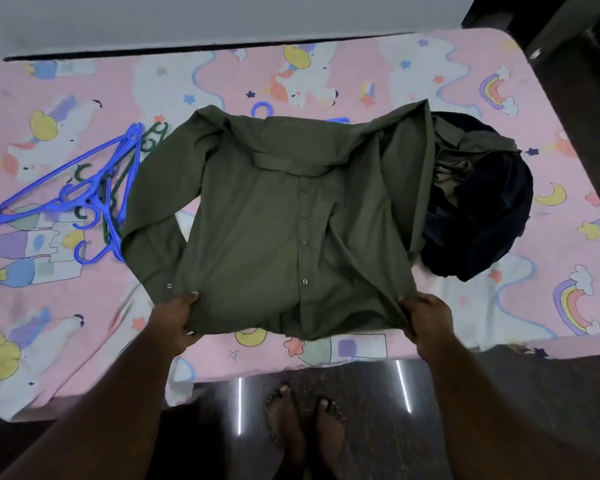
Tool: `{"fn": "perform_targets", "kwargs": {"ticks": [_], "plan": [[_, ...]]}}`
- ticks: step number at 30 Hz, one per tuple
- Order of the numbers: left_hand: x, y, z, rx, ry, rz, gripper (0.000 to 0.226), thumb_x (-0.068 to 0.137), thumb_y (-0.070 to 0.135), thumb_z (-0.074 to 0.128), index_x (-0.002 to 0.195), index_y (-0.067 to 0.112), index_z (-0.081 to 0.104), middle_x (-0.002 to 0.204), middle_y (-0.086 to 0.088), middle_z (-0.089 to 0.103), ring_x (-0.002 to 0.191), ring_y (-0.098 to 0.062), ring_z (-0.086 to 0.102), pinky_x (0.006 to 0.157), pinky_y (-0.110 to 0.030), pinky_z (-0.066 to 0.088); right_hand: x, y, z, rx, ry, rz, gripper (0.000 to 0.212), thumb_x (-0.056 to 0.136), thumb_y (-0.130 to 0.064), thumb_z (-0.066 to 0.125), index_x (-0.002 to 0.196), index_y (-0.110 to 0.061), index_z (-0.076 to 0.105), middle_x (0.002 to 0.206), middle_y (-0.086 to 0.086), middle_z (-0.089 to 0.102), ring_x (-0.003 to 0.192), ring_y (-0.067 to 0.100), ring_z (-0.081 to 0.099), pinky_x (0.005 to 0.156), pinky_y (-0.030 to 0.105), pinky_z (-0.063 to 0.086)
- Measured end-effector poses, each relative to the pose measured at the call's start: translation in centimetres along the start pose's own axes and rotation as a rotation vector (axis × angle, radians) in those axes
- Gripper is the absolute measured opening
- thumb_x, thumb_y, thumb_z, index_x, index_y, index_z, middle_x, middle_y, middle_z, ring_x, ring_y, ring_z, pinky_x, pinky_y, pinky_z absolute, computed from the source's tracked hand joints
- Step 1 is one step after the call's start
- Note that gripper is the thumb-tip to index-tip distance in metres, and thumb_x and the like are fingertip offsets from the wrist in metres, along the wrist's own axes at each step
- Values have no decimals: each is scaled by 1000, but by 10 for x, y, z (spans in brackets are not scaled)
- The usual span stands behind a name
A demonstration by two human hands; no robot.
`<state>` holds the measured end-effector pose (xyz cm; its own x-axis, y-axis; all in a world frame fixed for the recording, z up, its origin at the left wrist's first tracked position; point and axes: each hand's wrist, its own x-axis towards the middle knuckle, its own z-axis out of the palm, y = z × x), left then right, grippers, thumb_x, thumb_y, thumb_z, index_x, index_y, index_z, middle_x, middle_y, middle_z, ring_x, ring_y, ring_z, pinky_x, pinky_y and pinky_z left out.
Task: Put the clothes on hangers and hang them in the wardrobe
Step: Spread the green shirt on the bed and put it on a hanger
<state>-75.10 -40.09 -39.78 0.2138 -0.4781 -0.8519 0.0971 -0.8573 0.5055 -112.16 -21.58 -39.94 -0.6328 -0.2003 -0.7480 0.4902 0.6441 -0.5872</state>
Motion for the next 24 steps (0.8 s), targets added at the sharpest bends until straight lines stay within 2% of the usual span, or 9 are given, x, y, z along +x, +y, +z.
{"fn": "perform_targets", "kwargs": {"ticks": [3,6,8,10,14,17,19,22,24], "plan": [[4,-20,-1,-58,4,53,42,92,24,72,131,19,57,129,-3,62,117,-28,58,92,-47,49,10,30,1,-17,148,13,45,81,-20,80,121,-13,61,117,12,64,99,32,64,86,45,58],[28,-47,-6,-142,10,66,56,75,49,84,123,27,66,130,1,66,119,-28,62,82,-43,56,-3,43,19,-383,336,-397,47,75,-17,80,119,-10,63,112,17,65,104,37,62,94,48,52],[19,-57,1,-210,9,57,57,70,51,87,119,28,68,126,3,68,114,-24,63,81,-40,56,-20,56,45,-541,191,-748,28,76,-15,74,103,-10,72,101,14,69,95,38,65,88,48,54],[-5,-62,15,-249,-7,19,36,82,35,82,112,25,66,116,2,68,102,-21,63,80,-36,54,-29,68,71,-811,17,-907,21,75,-26,68,93,-19,76,94,8,72,90,35,66,83,44,55],[-7,-81,29,-183,-79,-6,21,88,21,76,105,26,64,119,2,68,95,-18,62,73,-31,50,-31,77,103,-1174,-343,-734,45,81,-37,72,125,-29,66,128,5,59,121,29,52,101,37,45],[-7,-83,30,-134,-112,65,30,92,13,70,119,23,62,128,-2,67,117,-26,63,76,-31,49,-28,78,110,-1304,-322,-799,61,81,-44,73,138,-33,53,138,1,44,130,27,38,104,41,37],[-11,-77,29,-158,-77,131,27,92,14,70,116,24,64,125,-1,69,116,-24,64,79,-32,52,-28,78,111,-1367,-341,-830,69,75,-55,74,137,-32,52,138,-2,43,128,27,37,102,42,36],[-17,-68,26,-408,-64,143,20,94,17,67,112,26,63,110,4,72,86,-16,69,63,-25,53,-27,83,108,-1432,-317,-944,43,82,-41,68,123,-27,63,131,-1,52,119,31,48,94,42,42],[-23,-64,24,-493,-87,132,19,97,26,65,115,25,61,106,4,72,71,-11,67,54,-19,49,-29,83,107,-1295,-232,-1028,23,82,-26,59,100,-20,73,106,6,66,97,35,63,78,39,50]]}}
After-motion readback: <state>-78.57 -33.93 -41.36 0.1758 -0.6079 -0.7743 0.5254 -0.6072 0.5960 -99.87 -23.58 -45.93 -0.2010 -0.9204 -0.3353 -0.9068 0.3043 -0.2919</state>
